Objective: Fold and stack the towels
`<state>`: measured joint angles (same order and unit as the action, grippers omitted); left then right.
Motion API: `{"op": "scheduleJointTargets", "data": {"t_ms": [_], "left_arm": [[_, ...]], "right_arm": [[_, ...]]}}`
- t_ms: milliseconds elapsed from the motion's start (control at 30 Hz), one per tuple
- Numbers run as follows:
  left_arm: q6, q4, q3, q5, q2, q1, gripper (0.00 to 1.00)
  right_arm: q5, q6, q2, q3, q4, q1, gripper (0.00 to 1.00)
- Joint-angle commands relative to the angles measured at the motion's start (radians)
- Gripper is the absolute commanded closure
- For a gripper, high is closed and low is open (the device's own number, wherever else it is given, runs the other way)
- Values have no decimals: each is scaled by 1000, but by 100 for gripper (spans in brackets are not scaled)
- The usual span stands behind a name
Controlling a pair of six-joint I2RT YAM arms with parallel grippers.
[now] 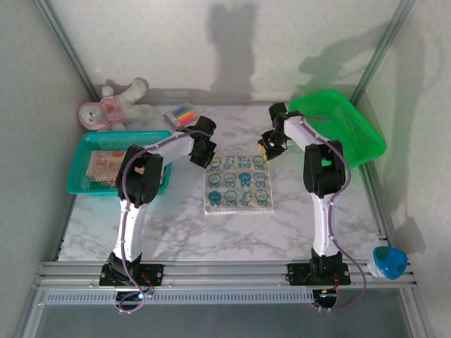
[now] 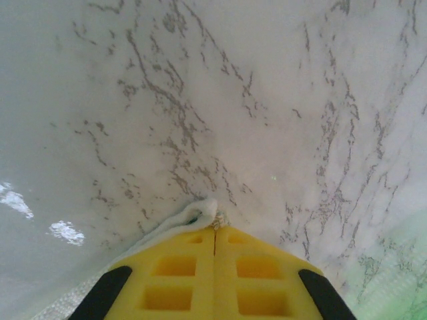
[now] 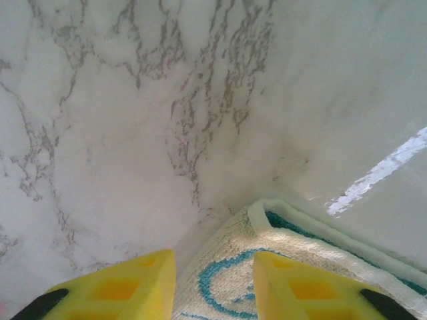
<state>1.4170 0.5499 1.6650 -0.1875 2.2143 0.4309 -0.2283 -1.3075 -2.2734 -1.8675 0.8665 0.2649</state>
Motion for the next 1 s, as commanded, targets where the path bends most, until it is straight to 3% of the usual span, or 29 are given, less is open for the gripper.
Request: {"op": "scheduleJointTargets", "data": {"t_ms": [0,467,533,600,733,833,967], "left_arm": [[-7,13,-26,-9,-12,-2,100],[-1,2,-25,-20,-10,-2,100],[0,3,-26,-20,-8,-2,100],[-1,2,-26,-19,-10,-3,100],[2,1,-30,-20,-11,-2,100],[0,1,-34,-19,-14,-1,100],[-15,2,-36,1,-36,-2,100]], "right_arm": [[9,-34,-61,-54,71,-6,64],[-17,-15,-152,-88,99,-3,64],[-31,-12,-163,-83,95,-1,71],[-52,-13,-166,-67,80,-1,86],[-59,-18,-152,-42,60,-2,90],[-57,-9,-136,-52,60,-3,100],[-42,38,-96,-74,67,-2,100]]}}
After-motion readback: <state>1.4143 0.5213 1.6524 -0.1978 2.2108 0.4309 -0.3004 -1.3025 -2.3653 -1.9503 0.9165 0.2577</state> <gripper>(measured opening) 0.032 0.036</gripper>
